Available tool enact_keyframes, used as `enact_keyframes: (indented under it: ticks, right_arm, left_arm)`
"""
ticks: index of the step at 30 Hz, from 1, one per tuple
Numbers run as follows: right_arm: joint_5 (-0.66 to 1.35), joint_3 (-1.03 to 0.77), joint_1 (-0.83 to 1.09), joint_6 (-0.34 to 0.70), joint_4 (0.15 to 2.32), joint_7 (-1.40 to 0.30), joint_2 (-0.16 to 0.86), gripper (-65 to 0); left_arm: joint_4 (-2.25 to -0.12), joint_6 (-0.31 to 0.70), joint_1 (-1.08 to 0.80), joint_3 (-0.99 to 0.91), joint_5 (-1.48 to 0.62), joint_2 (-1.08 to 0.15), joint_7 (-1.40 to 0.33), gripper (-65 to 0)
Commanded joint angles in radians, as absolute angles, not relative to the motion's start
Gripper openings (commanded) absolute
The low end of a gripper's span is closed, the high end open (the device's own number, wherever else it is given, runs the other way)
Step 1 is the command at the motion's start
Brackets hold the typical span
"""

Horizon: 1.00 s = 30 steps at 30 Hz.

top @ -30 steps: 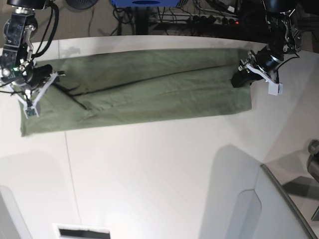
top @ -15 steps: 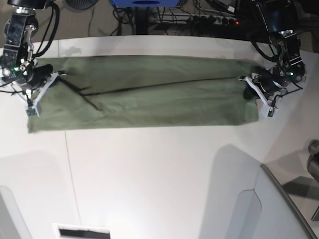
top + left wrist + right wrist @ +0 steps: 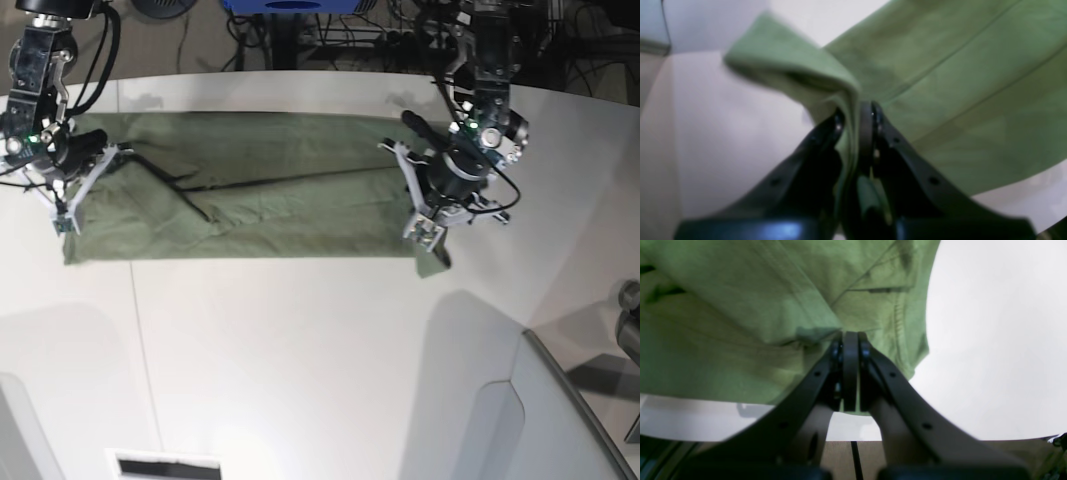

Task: Layout the t-shirt on the table in an organized manner, then fold the t-shirt properly
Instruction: 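Fold the strip's end with the left gripper toward the right gripper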

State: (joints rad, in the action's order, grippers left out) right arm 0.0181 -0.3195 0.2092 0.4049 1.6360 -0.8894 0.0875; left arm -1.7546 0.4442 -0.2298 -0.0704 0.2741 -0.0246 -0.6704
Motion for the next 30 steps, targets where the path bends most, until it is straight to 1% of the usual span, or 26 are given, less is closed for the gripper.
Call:
enact_keyframes:
  ticks: [1,6,10,13,19,30]
  right_arm:
    - [0.018,-0.321,0.202,0.403,1.652,-0.878,0.097,-65.0]
    - [0.018,-0.323,0.203,0.403,1.652,-0.88,0.101,-65.0]
    - [0.018,-0.325,0.203,0.403,1.652,-0.88,0.102,-65.0]
    - [0.018,-0.325,0.203,0.403,1.652,-0.878,0.102,-65.0]
    - [0.018,-0.323,0.203,0.403,1.652,-0.877,0.101,-65.0]
    - [0.018,-0.323,0.203,0.403,1.652,-0.877,0.099,-65.0]
  left_arm:
    - [-1.77,0.435,-0.219,-0.042,0.271,-0.012,-0.653,-65.0]
    - [-1.722,0.432,-0.211,0.058,0.272,0.044,-0.653,-65.0]
    - [-1.649,0.34,-0.194,0.114,0.263,0.062,-0.647,-65.0]
    - [-1.6,0.314,-0.183,0.15,0.246,0.062,-0.647,-65.0]
    - [-1.56,0.314,-0.156,0.157,0.176,0.062,-0.645,-65.0]
    - [-1.531,0.314,-0.122,0.157,0.17,0.107,-0.645,-65.0]
